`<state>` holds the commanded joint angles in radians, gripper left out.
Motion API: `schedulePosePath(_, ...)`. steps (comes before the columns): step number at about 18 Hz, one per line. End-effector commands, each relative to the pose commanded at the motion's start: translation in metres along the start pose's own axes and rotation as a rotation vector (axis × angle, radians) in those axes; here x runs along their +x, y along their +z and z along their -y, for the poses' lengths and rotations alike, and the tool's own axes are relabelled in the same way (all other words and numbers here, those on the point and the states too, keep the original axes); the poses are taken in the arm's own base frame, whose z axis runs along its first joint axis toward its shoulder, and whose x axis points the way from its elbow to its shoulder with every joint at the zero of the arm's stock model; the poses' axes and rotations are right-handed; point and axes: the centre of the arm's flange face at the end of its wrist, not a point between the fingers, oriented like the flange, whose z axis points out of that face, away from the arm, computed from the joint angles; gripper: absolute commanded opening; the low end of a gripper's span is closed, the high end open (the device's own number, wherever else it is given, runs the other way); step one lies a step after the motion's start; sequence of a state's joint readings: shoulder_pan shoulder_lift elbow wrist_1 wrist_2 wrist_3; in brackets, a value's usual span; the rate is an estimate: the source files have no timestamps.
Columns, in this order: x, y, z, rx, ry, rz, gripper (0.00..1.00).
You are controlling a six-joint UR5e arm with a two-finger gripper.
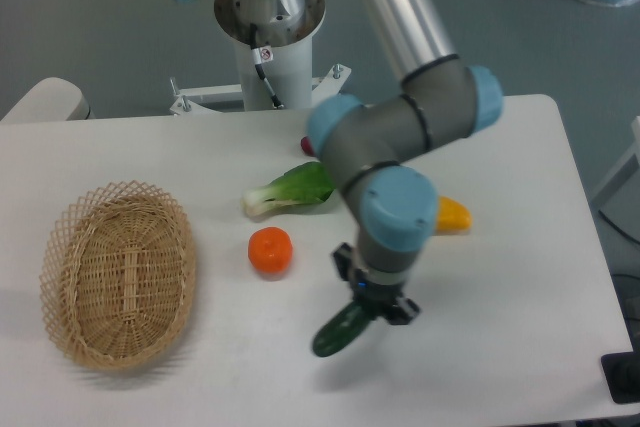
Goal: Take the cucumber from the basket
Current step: 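Lift the cucumber out of the basket and carry it away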
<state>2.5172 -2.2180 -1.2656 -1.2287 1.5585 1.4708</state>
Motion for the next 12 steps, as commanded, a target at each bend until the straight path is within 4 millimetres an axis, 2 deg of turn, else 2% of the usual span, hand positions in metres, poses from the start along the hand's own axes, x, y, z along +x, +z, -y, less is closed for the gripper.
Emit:
schedulePosePath(2, -0.008, 0.008, -0.004, 0.000, 0.006, -0.003, 0.08)
schedulePosePath(4, -0.014, 0.006, -0.003, -0.001, 0.009, 0.005, 0.07)
schedulePosePath(12, -0.014, 0.008, 0.000, -0.001, 0.042, 0.011, 0.07)
